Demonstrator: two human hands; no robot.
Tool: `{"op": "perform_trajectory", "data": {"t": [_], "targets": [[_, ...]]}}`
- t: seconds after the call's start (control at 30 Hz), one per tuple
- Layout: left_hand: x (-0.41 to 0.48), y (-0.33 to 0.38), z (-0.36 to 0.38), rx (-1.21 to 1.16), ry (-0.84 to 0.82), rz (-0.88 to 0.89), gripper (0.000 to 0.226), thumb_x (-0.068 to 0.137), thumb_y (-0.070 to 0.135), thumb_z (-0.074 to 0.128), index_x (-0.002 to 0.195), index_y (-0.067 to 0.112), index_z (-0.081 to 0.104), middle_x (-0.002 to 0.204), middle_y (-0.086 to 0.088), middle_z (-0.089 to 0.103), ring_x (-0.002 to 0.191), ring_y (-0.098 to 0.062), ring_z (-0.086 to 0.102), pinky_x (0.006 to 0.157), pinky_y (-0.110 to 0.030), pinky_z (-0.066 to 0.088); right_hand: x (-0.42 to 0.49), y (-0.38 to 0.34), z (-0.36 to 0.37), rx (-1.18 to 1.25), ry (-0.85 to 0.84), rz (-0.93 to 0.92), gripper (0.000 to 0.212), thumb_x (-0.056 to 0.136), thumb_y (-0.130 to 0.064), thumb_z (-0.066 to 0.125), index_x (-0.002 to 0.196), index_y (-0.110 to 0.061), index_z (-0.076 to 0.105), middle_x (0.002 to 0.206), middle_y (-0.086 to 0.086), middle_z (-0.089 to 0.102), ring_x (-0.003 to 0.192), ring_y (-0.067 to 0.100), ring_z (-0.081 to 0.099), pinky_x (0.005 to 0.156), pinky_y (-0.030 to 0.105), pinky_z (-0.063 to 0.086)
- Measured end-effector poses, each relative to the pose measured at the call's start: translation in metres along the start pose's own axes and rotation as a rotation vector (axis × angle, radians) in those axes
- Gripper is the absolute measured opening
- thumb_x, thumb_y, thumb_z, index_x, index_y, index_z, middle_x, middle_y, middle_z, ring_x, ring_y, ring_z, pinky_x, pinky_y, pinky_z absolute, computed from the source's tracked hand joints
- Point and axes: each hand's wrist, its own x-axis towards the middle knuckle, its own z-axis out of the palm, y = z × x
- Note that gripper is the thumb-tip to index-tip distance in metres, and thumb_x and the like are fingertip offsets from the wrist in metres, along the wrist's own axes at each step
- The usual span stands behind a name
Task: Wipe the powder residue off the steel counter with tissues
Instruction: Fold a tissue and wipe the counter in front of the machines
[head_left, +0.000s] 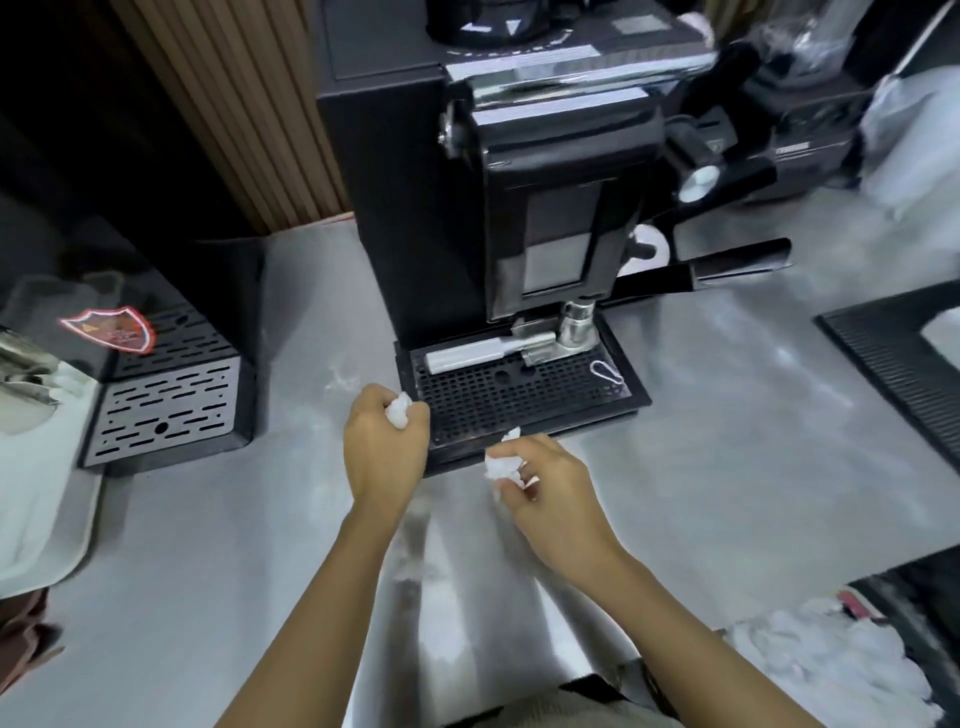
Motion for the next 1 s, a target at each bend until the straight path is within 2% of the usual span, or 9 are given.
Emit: {"op": "perform_trajectory", "data": {"t": [0.13, 0.33, 0.43, 0.53, 0.6, 0.73, 0.83, 0.93, 1.0], "targets": [[-0.037, 0.031, 0.028, -0.068, -0.052, 0.019, 0.013, 0.079, 0.015, 0.062, 0.075, 0.013, 0.050, 0.073, 0.000, 0.055, 0.066, -0.014, 0.051, 0.057, -0.029, 0.043, -0.013, 0.021, -0.041, 0.015, 0.027, 0.021, 0.032, 0.086, 0.002, 0.064, 0.108, -0.020, 0.070, 0.103, -0.010, 0.058, 0.084, -0.005, 0.054, 0.071, 0.008, 0.043], [-0.075, 0.064, 0.081, -0.082, -0.201, 0.043, 0.014, 0.080, 0.021, 0.065, 0.073, 0.016, 0.054, 0.078, 0.001, 0.061, 0.076, -0.017, 0.057, 0.067, -0.032, 0.047, -0.028, 0.057, -0.102, 0.021, 0.123, 0.051, 0.034, 0.085, 0.000, 0.067, 0.107, -0.027, 0.070, 0.102, -0.021, 0.056, 0.082, 0.008, 0.055, 0.069, 0.011, 0.045], [-0.091, 0.083, 0.112, -0.076, -0.268, 0.067, 0.014, 0.081, 0.025, 0.065, 0.073, 0.019, 0.055, 0.080, 0.004, 0.062, 0.078, -0.016, 0.058, 0.071, -0.037, 0.051, -0.036, 0.077, -0.134, 0.010, 0.190, 0.076, 0.032, 0.083, 0.000, 0.068, 0.106, -0.023, 0.071, 0.102, -0.015, 0.059, 0.084, 0.007, 0.055, 0.069, 0.013, 0.047], [-0.110, 0.104, 0.141, -0.070, -0.356, 0.114, 0.013, 0.079, 0.024, 0.064, 0.072, 0.020, 0.053, 0.078, 0.003, 0.061, 0.077, -0.020, 0.058, 0.069, -0.042, 0.051, -0.047, 0.095, -0.162, 0.025, 0.253, 0.126, 0.031, 0.084, -0.002, 0.068, 0.105, -0.025, 0.071, 0.104, -0.011, 0.061, 0.086, 0.003, 0.055, 0.070, 0.011, 0.047], [-0.124, 0.118, 0.160, -0.051, -0.435, 0.150, 0.012, 0.079, 0.021, 0.064, 0.073, 0.019, 0.054, 0.077, 0.003, 0.060, 0.073, -0.021, 0.056, 0.065, -0.038, 0.049, -0.058, 0.107, -0.180, 0.054, 0.299, 0.171, 0.029, 0.085, -0.004, 0.069, 0.103, -0.026, 0.071, 0.104, -0.013, 0.060, 0.084, -0.001, 0.056, 0.070, 0.009, 0.046], [-0.155, 0.144, 0.198, -0.061, -0.636, 0.224, 0.009, 0.082, 0.017, 0.064, 0.079, 0.014, 0.057, 0.074, 0.007, 0.057, 0.066, -0.011, 0.053, 0.055, -0.011, 0.039, -0.084, 0.128, -0.215, 0.110, 0.436, 0.288, 0.028, 0.084, -0.004, 0.070, 0.101, -0.026, 0.069, 0.105, -0.011, 0.062, 0.078, -0.005, 0.054, 0.067, 0.008, 0.045], [-0.179, 0.161, 0.224, -0.067, -0.780, 0.303, 0.007, 0.083, 0.019, 0.065, 0.082, 0.015, 0.059, 0.082, 0.004, 0.062, 0.072, -0.012, 0.057, 0.058, -0.014, 0.041, -0.107, 0.145, -0.238, 0.124, 0.555, 0.372, 0.027, 0.086, -0.008, 0.071, 0.100, -0.030, 0.068, 0.107, -0.010, 0.062, 0.081, 0.003, 0.054, 0.069, 0.018, 0.050], [-0.205, 0.176, 0.245, -0.066, -0.850, 0.473, 0.006, 0.083, 0.017, 0.065, 0.084, 0.017, 0.058, 0.088, 0.006, 0.060, 0.078, -0.008, 0.055, 0.064, -0.015, 0.039, -0.132, 0.160, -0.255, 0.141, 0.658, 0.471, 0.024, 0.086, -0.011, 0.072, 0.103, -0.027, 0.068, 0.100, -0.005, 0.061, 0.079, 0.011, 0.057, 0.075, 0.031, 0.054], [-0.225, 0.185, 0.258, -0.067, -0.911, 0.580, 0.008, 0.083, 0.016, 0.065, 0.085, 0.020, 0.058, 0.089, 0.007, 0.058, 0.079, -0.006, 0.054, 0.064, -0.013, 0.038, -0.151, 0.171, -0.263, 0.147, 0.729, 0.546, 0.024, 0.087, -0.010, 0.071, 0.106, -0.024, 0.068, 0.101, -0.004, 0.062, 0.082, 0.015, 0.057, 0.076, 0.034, 0.054]]}}
